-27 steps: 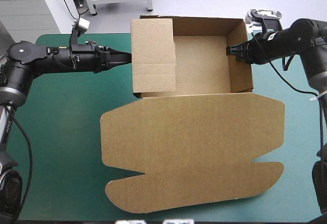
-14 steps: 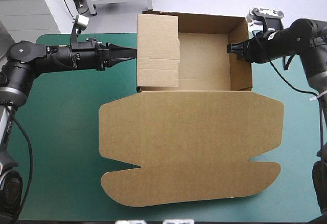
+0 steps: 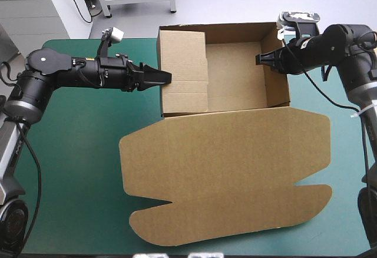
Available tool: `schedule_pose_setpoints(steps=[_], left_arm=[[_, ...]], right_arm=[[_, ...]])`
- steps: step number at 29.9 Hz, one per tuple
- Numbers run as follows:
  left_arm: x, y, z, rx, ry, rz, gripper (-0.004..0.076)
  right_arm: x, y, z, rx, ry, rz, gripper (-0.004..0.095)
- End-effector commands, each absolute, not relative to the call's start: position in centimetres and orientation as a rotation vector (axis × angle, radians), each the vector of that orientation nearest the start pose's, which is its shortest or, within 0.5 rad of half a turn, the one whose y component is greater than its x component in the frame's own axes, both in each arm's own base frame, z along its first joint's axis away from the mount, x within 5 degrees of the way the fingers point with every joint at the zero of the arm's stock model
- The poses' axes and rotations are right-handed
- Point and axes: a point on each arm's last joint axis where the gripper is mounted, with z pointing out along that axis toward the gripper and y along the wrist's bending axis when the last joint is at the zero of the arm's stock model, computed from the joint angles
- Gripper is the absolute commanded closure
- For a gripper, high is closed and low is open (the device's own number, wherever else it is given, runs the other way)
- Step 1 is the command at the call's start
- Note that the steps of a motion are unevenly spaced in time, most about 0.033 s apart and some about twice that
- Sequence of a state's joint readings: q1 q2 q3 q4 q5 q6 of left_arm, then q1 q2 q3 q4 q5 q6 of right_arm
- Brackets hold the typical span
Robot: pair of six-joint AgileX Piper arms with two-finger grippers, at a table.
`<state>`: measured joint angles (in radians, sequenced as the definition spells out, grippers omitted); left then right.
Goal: Fold the box
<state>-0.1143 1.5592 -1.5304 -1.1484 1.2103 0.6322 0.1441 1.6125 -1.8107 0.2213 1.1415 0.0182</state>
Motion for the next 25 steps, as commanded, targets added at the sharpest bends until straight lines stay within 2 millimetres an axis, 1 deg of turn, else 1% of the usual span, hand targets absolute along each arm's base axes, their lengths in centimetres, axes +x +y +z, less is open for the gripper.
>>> schedule_pose_setpoints(steps=[1,4,8,11,17,20,21,23,25], left_arm=[[29.1,-12.8,43.5,0.587,2.017,-1.328,0.0205],[29.3,-13.2,43.1,0.514,2.091,-1.277,0.0205],[29.2,-13.7,42.2,0.471,2.208,-1.085,0.0205],[29.0,-14.2,42.0,0.446,2.238,-0.932,0.0205],[28.6,-15.6,42.7,0.375,2.258,-0.702,0.0209],[28.3,-16.2,43.7,0.373,2.215,-0.630,0.0214],[28.2,-16.4,44.0,0.373,2.202,-0.624,0.0224],[28.0,-16.6,44.8,0.386,2.171,-0.619,0.0271],[27.9,-16.6,45.2,0.392,2.165,-0.613,0.0343]], right_arm=[[32.4,7.8,45.6,-0.104,2.295,0.429,0.0923],[32.3,8.2,45.5,-0.097,2.300,0.404,0.0923],[32.3,8.5,45.5,-0.085,2.299,0.386,0.0923],[32.3,8.6,45.6,-0.065,2.290,0.401,0.0923],[32.4,9.0,45.7,-0.030,2.276,0.427,0.0923],[32.5,9.3,45.5,-0.038,2.288,0.424,0.0923],[32.5,9.4,45.3,-0.043,2.293,0.426,0.0923],[32.6,9.5,45.2,-0.045,2.299,0.426,0.0923],[32.7,9.7,45.2,-0.045,2.300,0.446,0.0923]])
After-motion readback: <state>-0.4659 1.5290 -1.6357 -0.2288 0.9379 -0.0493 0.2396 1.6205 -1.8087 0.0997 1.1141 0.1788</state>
